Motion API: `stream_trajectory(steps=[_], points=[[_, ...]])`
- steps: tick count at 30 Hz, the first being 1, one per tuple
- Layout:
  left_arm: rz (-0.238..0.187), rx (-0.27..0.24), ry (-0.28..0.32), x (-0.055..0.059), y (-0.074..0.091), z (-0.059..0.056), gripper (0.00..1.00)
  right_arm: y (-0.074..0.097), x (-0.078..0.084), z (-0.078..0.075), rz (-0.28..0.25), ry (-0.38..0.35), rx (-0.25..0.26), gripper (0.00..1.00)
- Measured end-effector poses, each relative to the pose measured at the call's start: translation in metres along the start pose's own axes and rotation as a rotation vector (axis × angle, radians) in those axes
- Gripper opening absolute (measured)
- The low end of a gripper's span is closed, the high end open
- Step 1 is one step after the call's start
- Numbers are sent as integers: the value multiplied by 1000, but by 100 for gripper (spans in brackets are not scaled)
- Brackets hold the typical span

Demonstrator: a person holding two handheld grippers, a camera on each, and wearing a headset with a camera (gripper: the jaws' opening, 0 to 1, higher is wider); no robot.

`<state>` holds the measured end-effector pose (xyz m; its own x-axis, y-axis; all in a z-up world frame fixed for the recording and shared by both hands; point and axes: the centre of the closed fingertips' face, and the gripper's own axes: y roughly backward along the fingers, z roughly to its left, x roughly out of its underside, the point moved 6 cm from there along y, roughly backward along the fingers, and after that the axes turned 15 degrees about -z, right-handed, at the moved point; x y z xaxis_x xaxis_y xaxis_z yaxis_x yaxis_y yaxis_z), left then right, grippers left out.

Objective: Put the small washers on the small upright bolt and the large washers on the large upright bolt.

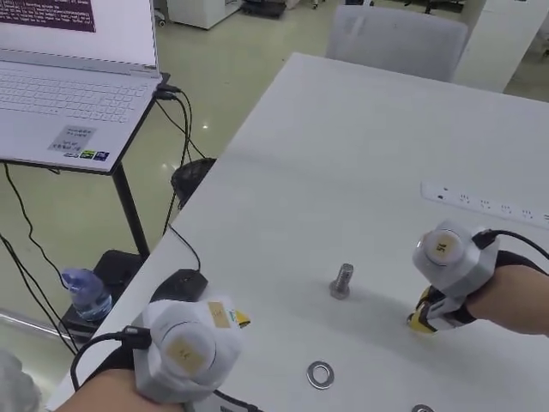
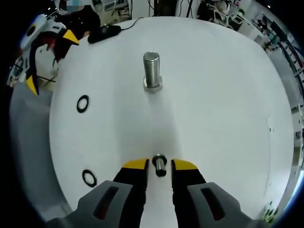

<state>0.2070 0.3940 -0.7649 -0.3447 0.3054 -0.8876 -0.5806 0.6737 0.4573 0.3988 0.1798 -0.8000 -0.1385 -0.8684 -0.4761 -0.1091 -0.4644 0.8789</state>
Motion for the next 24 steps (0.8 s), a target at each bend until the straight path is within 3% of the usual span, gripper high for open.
stream_trajectory(steps=[10, 24], points=[[-5, 2, -7, -3, -2, 0, 81, 11, -3, -2, -12, 20, 7, 21], [-14, 7, -26, -10, -1, 0, 81, 38, -9, 8, -33, 62, 19, 22]])
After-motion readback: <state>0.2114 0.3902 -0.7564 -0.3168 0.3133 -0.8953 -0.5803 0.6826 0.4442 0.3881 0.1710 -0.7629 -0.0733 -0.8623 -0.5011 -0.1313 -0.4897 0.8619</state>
